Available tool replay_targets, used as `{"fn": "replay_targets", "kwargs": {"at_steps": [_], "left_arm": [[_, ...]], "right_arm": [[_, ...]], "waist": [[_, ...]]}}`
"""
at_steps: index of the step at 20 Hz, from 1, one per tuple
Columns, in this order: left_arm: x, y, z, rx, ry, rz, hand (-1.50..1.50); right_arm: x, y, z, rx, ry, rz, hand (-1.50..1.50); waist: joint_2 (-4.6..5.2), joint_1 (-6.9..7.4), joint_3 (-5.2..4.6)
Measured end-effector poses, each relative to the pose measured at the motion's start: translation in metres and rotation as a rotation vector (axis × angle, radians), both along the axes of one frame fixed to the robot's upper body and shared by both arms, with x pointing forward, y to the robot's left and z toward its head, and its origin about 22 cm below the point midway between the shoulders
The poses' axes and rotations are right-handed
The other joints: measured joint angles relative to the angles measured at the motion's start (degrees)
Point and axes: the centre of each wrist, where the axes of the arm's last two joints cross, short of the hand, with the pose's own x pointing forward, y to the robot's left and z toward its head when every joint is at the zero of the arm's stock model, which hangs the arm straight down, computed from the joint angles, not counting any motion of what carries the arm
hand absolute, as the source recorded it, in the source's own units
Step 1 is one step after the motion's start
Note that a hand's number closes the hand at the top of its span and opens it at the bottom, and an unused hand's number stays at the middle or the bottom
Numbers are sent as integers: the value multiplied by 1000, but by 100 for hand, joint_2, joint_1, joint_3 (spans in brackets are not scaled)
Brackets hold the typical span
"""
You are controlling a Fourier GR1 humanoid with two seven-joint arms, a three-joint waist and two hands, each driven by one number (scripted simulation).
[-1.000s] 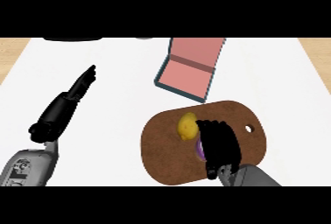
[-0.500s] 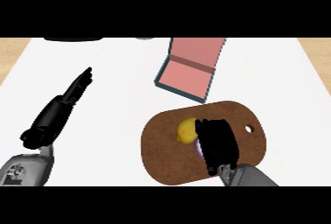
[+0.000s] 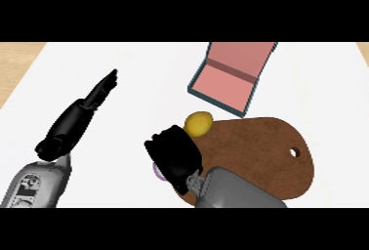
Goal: Pick the can from the cutting board and place it in the cardboard box
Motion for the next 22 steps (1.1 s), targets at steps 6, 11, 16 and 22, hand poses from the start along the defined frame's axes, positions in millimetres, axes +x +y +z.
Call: {"fn": "replay_targets", "kwargs": {"at_steps": [6, 11, 16, 22], "left_arm": [[9, -2, -1, 3, 13, 6, 0], [9, 3, -1, 2, 22, 28, 0], [8, 10, -2, 0, 25, 49, 0], [6, 10, -2, -4, 27, 66, 0]], "right_arm": [[22, 32, 32, 108, -162, 173, 150], [34, 47, 58, 225, -257, 167, 150], [49, 49, 96, 397, -293, -34, 150], [86, 41, 121, 509, -321, -258, 150]], "waist": [[-39, -71, -6], [-87, -193, -8], [-123, -297, -9], [-120, -384, -8]]}}
